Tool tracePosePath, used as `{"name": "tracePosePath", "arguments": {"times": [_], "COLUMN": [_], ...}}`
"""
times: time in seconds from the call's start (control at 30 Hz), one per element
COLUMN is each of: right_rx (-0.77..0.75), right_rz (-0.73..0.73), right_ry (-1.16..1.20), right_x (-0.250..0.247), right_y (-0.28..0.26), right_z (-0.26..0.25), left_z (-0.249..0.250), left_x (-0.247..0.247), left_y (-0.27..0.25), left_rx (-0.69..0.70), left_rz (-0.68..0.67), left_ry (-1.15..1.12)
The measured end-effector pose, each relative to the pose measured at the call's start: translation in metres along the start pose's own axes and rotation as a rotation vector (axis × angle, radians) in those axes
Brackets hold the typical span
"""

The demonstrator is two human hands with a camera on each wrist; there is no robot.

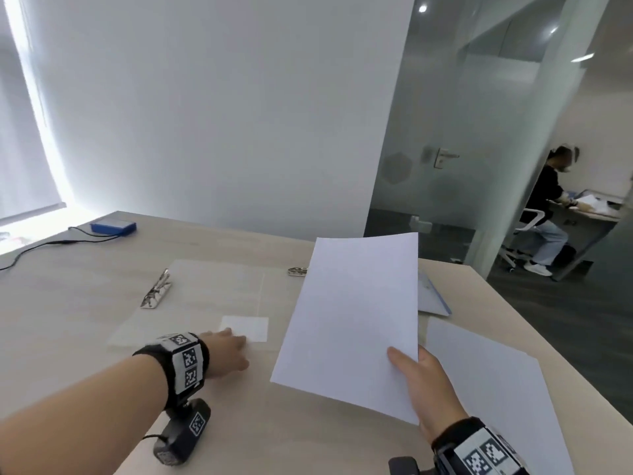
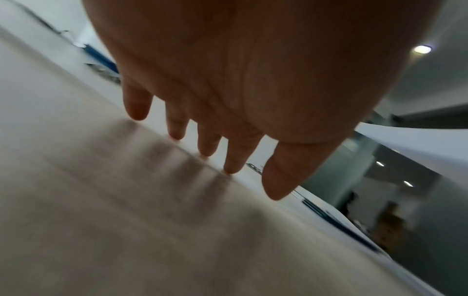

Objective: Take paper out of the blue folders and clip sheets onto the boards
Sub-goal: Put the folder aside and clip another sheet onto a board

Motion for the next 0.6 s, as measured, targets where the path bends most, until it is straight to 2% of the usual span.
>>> {"name": "tracePosePath", "arguments": {"times": [0.07, 0.2, 0.3, 0.4, 0.5, 0.53, 0.6], "right_rx": [0.010, 0.017, 0.024, 0.027, 0.035, 0.035, 0.039], "right_rz": [-0.005, -0.022, -0.033, -0.070, -0.113, -0.127, -0.158], "right_ry": [0.010, 0.040, 0.048, 0.032, 0.013, 0.002, -0.020], "right_x": [0.013, 0.040, 0.063, 0.089, 0.116, 0.124, 0.140], "right_y": [0.004, 0.011, 0.016, 0.020, 0.021, 0.021, 0.022], "right_z": [-0.002, -0.012, -0.017, -0.018, -0.017, -0.016, -0.015], "left_z": [0.012, 0.030, 0.012, 0.001, -0.022, -0.032, -0.062], "left_x": [0.011, 0.030, 0.045, 0.046, 0.018, 0.003, -0.031], "left_y": [-0.027, -0.076, -0.087, -0.102, -0.108, -0.107, -0.102], "left_rx": [0.038, 0.154, 0.217, 0.241, 0.157, 0.153, 0.128], "left_rz": [-0.096, -0.129, -0.159, -0.178, -0.104, -0.044, 0.159], "left_ry": [0.217, 0.292, 0.226, 0.030, -0.442, -0.587, -0.757]}}
Point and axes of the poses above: each hand's wrist, its own y-axis towards the middle knuckle, its own x-axis out of the palm, z = x × y, the point moved 8 cm from there along y, towards the middle knuckle, and after that the axes turned 15 degrees about -y, right-handed, at the moved point
